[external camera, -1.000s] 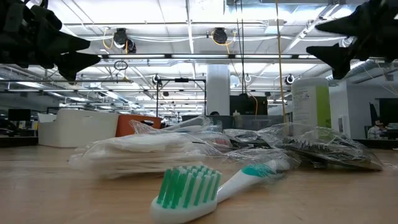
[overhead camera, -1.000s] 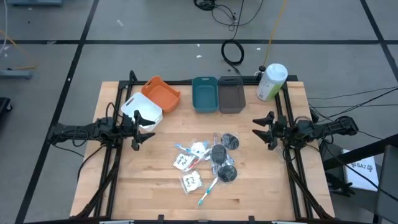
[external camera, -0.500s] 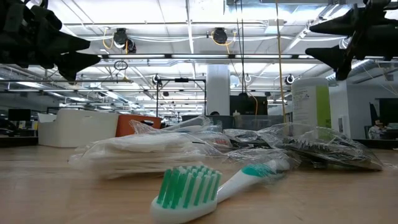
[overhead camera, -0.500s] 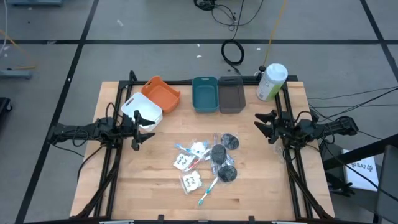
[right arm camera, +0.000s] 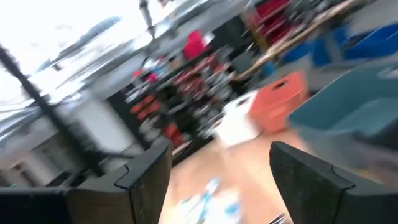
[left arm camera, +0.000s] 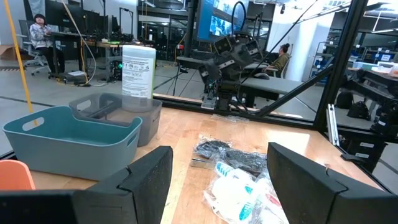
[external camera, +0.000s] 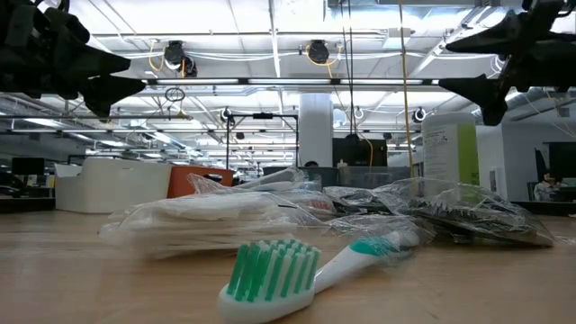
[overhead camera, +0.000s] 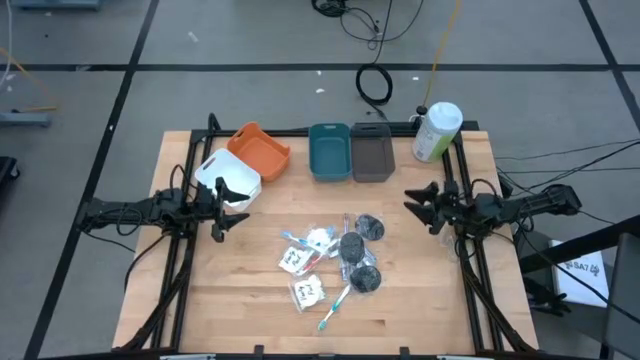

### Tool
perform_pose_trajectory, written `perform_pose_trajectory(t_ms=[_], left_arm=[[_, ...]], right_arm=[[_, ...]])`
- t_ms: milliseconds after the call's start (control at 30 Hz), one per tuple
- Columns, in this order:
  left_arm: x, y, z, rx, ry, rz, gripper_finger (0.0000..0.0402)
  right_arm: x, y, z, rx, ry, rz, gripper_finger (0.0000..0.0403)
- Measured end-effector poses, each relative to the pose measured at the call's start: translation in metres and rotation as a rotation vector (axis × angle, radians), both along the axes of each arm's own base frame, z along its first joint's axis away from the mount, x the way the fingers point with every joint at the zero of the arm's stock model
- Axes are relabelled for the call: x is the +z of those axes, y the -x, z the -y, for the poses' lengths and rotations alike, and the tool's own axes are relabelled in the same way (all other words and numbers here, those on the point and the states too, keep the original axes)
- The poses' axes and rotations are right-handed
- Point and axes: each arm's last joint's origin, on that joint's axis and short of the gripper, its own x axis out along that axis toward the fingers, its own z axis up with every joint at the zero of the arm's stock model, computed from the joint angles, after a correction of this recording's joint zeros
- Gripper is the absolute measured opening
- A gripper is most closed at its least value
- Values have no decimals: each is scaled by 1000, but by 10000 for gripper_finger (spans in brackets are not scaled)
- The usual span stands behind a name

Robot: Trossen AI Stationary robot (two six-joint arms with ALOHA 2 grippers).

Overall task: Pick & Place Travel size toiletries
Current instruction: Put the top black hairbrush into the orange bin

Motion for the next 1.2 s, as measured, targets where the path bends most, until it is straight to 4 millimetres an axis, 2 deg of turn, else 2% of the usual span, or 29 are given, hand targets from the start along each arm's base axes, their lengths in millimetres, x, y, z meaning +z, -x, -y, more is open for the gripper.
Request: perform_pose_trajectory(t_ms=[100, 167, 233, 333, 400, 500, 567, 700, 1067, 1200], left_arm=[[0, 0, 0, 0, 0, 0, 255], [0, 0, 0, 0, 0, 0, 255], [0, 0, 0, 0, 0, 0, 255], [0, 0, 0, 0, 0, 1, 255], [0, 0, 0, 0, 0, 0, 255], [0, 0, 0, 0, 0, 0, 255], [0, 0, 0, 0, 0, 1, 255], [0, 0, 0, 0, 0, 0, 255], [0, 0, 0, 0, 0, 0, 255], [0, 0, 0, 0, 0, 0, 255]], right_arm=[[0, -6, -5, 60, 36, -19, 256], [-3, -12, -9, 68, 152, -83, 256], [-11, -18, -13, 87, 308, -237, 256], [9, -32, -20, 115, 478, -328, 256], [12, -42, -24, 146, 553, -430, 256], [1, -53, -31, 212, 647, -634, 256], [-1, -62, -35, 230, 669, -689, 256], [-28, -69, -38, 276, 733, -867, 256], [-66, -82, -40, 306, 939, -1080, 256], [-71, -87, -41, 281, 1018, -1083, 256]])
